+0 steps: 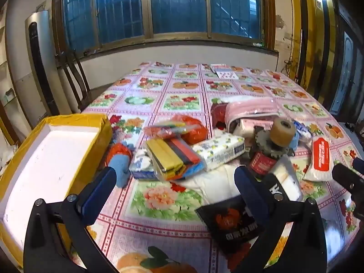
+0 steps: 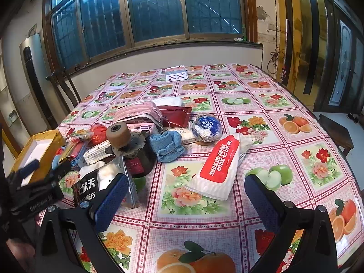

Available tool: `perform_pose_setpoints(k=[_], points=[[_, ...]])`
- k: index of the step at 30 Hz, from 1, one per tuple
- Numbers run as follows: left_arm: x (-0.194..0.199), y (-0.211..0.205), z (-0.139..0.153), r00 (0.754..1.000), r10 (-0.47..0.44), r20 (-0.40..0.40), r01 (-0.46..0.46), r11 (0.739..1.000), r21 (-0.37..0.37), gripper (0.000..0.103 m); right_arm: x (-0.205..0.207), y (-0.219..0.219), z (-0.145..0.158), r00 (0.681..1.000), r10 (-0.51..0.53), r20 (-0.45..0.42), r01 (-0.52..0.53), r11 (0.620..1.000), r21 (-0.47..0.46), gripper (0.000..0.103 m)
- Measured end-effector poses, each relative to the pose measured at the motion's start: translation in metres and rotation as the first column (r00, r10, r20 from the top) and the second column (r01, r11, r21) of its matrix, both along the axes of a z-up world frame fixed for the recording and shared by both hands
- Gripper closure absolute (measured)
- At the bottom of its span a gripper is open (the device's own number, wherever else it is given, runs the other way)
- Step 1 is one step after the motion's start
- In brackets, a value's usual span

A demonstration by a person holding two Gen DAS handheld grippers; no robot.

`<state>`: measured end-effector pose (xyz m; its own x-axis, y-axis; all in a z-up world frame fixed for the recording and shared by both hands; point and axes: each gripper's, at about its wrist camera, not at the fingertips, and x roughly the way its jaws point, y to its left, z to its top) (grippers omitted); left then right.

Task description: Organize soft objects

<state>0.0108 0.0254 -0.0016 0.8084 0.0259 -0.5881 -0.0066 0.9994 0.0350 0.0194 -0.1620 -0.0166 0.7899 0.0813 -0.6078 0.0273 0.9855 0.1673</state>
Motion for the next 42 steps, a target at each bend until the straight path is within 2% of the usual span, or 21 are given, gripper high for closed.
perform_pose_setpoints(k=[4,8,13,21,24,26,27,29,35,42], points=[[0.006,0.002,0.013,0.994,0.003,0.112,-0.004,1.000,0.008,0.000,0.001,-0.001,0.000,1.000,0.001,0.002,-0.001,1.000,0.010,0.000],[0.008,-0.001,0.015,0.980,-0.004,0.200,-0.002,1.000,0.027,0.000,0.000,0.001,0.003,1.000,0.011,0.019,-0.011,1.000,0.005,0.000],[0.008,-0.003,0.009,0.977,-0.007,0.214,0.004,1.000,0.016,0.000,0.001,0.004,0.006,0.999,0.018,0.034,-0.018,1.000,-0.004,0.000],[-0.009,0.000,0.013,0.955,0.027,0.297,-0.028,1.000,0.002,0.000,0.003,0.008,0.004,0.999,0.030,0.028,-0.030,1.000,0.005,0.000],[-0.010,0.002,0.013,0.959,0.029,0.283,-0.025,1.000,-0.019,0.000,0.001,0.010,0.005,0.999,0.034,0.036,-0.034,0.999,-0.002,0.000],[-0.007,0.004,0.009,0.971,0.032,0.235,-0.022,0.999,-0.046,0.000,-0.001,0.010,0.007,0.998,0.033,0.045,-0.033,0.999,-0.004,0.000],[-0.007,0.005,0.009,0.972,0.059,0.229,-0.051,0.998,-0.044,0.000,-0.002,0.010,0.007,0.998,0.032,0.049,-0.032,0.999,-0.003,0.000],[-0.010,0.004,0.009,0.966,0.089,0.244,-0.083,0.996,-0.035,0.000,-0.002,0.009,0.008,0.998,0.033,0.049,-0.034,0.999,0.002,0.000],[-0.010,-0.005,0.008,0.968,0.046,0.245,-0.051,0.999,0.014,0.000,-0.005,0.005,0.009,0.998,0.026,0.053,-0.026,1.000,0.010,0.000],[-0.008,0.002,0.007,0.971,0.078,0.227,-0.077,0.997,-0.013,0.000,-0.007,0.006,0.011,0.998,0.027,0.055,-0.027,1.000,0.009,0.000]])
